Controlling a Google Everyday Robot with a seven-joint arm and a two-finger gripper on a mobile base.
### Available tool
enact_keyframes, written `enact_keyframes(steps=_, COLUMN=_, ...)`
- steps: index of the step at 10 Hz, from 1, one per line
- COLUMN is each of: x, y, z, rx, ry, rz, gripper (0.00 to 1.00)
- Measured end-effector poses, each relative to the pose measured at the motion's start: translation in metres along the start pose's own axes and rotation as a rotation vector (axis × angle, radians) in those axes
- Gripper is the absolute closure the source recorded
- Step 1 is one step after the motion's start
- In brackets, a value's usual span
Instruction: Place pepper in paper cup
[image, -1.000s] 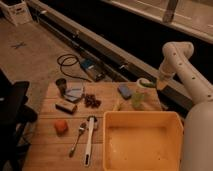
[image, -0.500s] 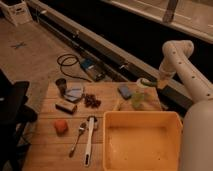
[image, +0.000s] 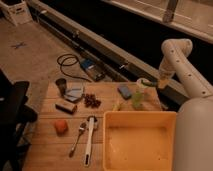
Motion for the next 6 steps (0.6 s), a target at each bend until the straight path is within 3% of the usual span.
enact_keyframes(steps=3, x=-0.0023, y=0.0036, z=0.0044, rx=-0.016, ry=-0.009, rz=-0.007, gripper=0.95)
enact_keyframes(steps=6, x=-0.0063, y=0.0048, z=0.0069, rx=-0.019, ry=-0.018, rz=-0.020, gripper=0.65)
